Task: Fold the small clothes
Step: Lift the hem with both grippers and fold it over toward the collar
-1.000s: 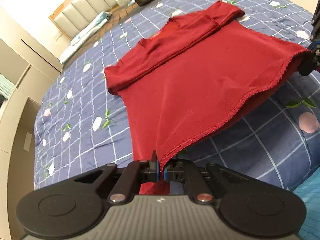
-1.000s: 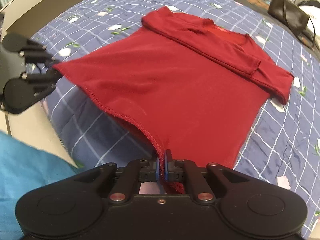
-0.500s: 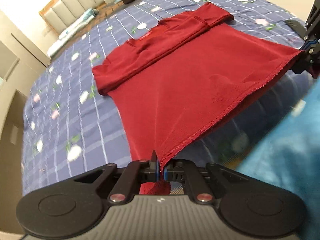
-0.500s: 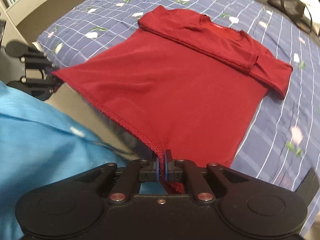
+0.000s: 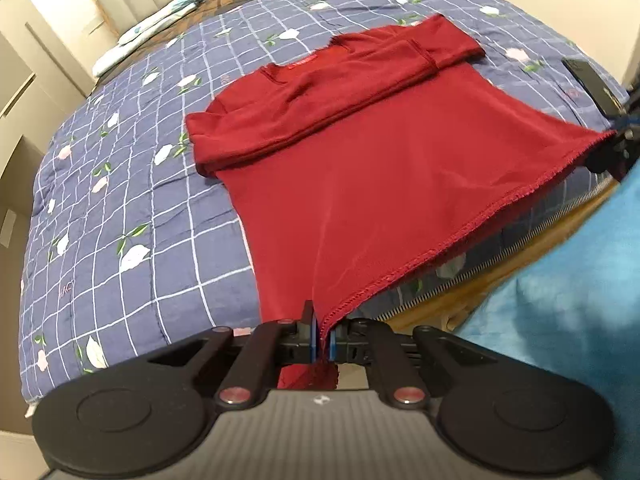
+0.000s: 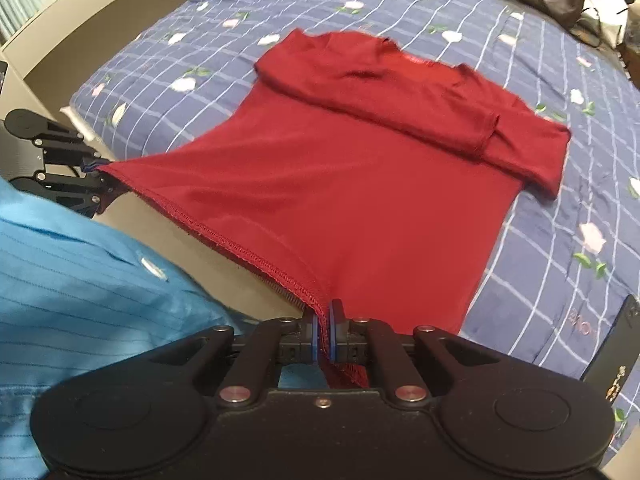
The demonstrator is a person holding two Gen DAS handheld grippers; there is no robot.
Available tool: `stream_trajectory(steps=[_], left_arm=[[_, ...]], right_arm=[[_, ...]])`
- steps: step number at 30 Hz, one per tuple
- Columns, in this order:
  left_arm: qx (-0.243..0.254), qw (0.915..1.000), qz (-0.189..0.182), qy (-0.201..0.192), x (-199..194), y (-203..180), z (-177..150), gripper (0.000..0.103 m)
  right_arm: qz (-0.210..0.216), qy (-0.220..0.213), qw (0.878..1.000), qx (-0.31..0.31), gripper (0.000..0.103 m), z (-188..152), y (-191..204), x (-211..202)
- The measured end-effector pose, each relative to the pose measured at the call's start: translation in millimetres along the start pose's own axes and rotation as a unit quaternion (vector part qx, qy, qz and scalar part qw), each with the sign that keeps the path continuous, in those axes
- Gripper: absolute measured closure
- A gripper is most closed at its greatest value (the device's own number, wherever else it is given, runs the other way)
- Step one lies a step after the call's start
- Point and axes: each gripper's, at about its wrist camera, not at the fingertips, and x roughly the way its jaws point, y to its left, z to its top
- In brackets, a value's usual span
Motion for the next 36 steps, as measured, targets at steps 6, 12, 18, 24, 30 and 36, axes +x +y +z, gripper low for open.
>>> stream_trajectory(steps=[6, 12, 18, 24, 30, 36], left_arm=[[-0.041, 0.9989, -0.005, -0.020, -8, 26, 47, 0.098], [-0.068, 0.9971, -0.016, -0.031, 3, 63, 116, 0.098], [-0.083, 0.9957, -0.035, -0.021, 39, 102, 200, 0.098], [-0.066, 0.9973, -0.031, -0.011, 93, 122, 280, 0.097], [-0.085, 0.9957, -0.025, 0.025, 145, 138, 328, 0.097], [-0.105, 0.9923, -0.023, 0.062, 185, 148, 343, 0.096]], right_arm=[[-0.028, -0.034, 0.999, -0.031, 0.098, 34, -13, -10], [-0.042, -0.066, 0.994, -0.072, 0.098, 105, -46, -11], [-0.044, -0.066, 0.993, -0.087, 0.098, 193, -105, 10], [-0.045, -0.061, 0.993, -0.085, 0.097, 261, -165, 46], [-0.036, -0.054, 0.996, -0.062, 0.097, 303, -198, 82], [-0.033, -0.036, 0.998, -0.046, 0.092, 325, -212, 113]])
